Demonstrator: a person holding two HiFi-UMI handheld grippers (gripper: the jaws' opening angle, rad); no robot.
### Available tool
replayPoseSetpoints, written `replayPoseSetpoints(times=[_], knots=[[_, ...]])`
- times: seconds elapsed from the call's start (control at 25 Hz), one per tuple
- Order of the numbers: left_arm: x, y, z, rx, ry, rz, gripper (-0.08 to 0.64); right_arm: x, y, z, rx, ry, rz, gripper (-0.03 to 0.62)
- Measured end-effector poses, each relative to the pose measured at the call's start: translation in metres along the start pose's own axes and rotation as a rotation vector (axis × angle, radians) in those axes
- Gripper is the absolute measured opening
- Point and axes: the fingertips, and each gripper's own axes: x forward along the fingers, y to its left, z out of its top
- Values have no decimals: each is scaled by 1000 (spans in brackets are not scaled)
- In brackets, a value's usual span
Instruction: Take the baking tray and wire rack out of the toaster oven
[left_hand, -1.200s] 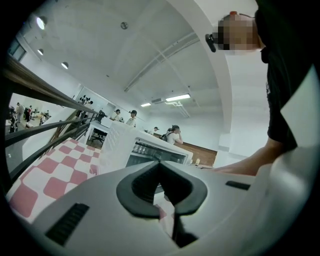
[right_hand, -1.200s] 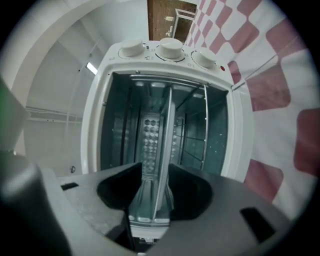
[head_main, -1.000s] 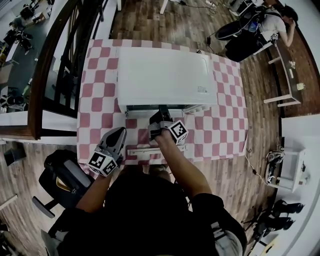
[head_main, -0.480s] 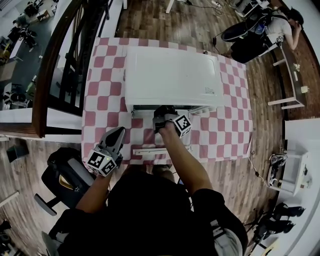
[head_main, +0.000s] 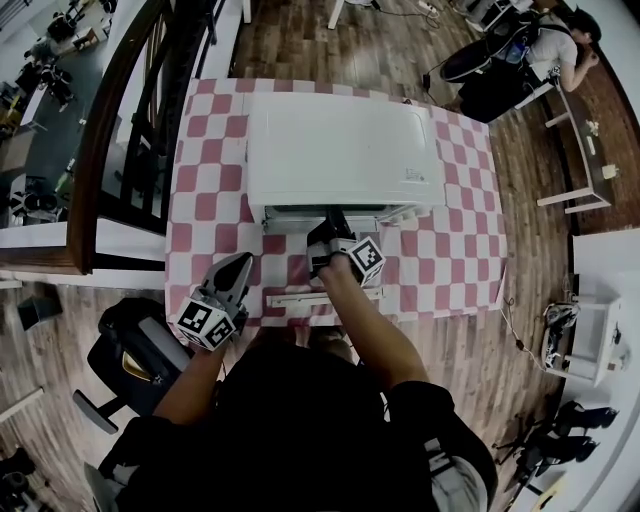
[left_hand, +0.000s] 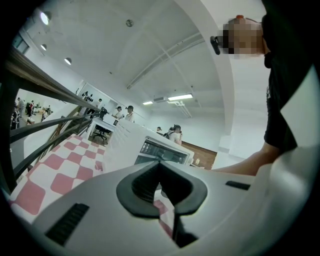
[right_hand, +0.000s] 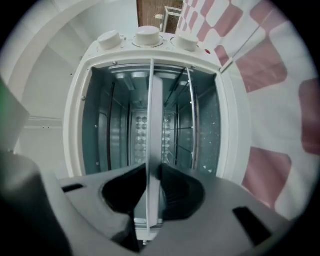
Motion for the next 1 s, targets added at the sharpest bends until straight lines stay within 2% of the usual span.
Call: replayPoseSetpoints(times=[0.48,1.0], knots=[[1,1,8,49,12,0,-6,-61,-7,-14,13,-11,16,80],[37,-24,10,86,53,-107,-6,-151,-12,-26,41,44,-27,77]])
